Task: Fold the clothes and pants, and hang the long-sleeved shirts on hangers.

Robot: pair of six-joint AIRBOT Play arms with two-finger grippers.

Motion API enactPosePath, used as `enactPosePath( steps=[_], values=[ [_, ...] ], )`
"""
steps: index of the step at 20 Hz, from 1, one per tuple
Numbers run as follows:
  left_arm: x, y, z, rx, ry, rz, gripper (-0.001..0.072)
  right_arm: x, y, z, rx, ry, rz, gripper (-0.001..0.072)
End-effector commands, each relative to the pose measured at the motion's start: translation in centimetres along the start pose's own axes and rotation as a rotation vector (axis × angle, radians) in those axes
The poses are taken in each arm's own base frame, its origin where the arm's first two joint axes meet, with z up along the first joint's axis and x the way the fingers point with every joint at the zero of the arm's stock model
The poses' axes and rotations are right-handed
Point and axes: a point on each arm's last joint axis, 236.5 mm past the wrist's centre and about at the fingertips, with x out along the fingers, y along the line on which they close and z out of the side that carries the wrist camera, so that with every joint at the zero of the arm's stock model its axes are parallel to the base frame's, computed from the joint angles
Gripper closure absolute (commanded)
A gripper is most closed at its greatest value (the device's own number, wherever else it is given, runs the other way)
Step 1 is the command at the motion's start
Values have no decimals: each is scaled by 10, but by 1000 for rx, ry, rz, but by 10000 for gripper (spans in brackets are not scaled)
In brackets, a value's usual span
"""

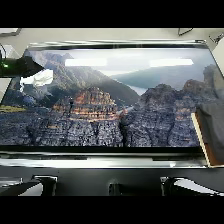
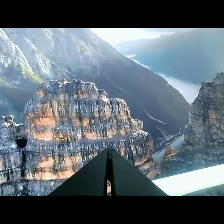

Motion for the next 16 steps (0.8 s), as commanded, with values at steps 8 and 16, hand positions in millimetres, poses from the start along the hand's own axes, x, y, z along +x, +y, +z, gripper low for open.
enactPosePath(
  steps=[8, 16],
  values=[
    [-45, -35, 104, 139, -402, 13, 677, -289, 182, 68, -327, -816, 766, 81],
    [94, 65, -65, -85, 346, 365, 3, -155, 339, -136, -983, -439, 481, 6]
  ],
)
